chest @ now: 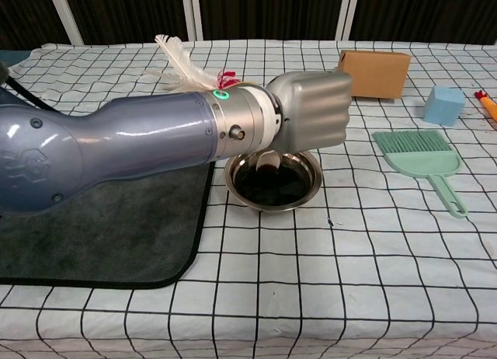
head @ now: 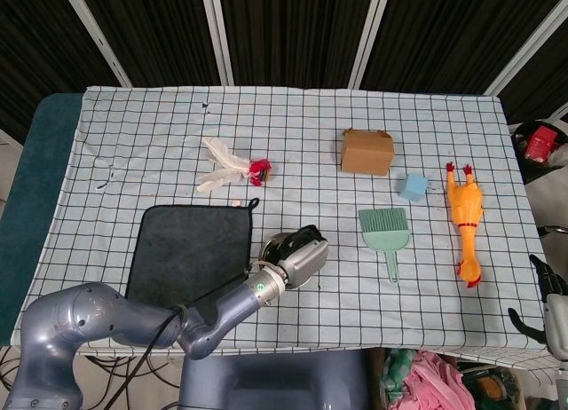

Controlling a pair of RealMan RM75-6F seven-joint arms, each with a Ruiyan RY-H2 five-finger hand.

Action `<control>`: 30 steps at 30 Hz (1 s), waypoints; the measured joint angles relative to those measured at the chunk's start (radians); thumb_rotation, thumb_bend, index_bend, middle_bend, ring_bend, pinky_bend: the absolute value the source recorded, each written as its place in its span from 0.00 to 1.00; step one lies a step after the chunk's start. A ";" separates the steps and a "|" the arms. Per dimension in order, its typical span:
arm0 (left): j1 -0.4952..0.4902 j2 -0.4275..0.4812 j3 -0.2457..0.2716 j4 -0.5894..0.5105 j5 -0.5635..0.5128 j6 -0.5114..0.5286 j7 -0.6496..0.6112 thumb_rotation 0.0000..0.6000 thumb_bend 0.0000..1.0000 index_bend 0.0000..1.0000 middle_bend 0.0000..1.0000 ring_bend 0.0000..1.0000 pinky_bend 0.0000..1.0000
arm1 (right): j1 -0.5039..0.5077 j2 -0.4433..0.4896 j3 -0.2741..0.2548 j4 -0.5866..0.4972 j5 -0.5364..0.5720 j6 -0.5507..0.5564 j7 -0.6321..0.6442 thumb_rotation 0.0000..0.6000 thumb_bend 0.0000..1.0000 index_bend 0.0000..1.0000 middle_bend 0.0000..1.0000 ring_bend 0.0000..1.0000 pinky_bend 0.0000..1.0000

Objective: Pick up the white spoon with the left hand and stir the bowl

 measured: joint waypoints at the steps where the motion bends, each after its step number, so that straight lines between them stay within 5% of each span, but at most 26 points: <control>1: -0.002 -0.005 -0.002 0.002 0.001 -0.002 -0.001 1.00 0.52 0.77 0.99 0.92 0.87 | 0.000 0.000 0.000 0.000 0.000 0.000 0.001 1.00 0.22 0.00 0.11 0.18 0.26; 14: -0.017 -0.017 -0.003 -0.035 0.063 0.002 -0.027 1.00 0.52 0.77 0.99 0.92 0.87 | 0.000 0.001 0.000 -0.001 -0.002 0.000 -0.002 1.00 0.22 0.00 0.11 0.18 0.26; 30: 0.067 0.095 0.061 -0.187 0.158 0.074 -0.095 1.00 0.52 0.77 0.99 0.92 0.87 | 0.003 -0.007 -0.001 0.003 0.006 -0.009 -0.017 1.00 0.22 0.00 0.11 0.18 0.26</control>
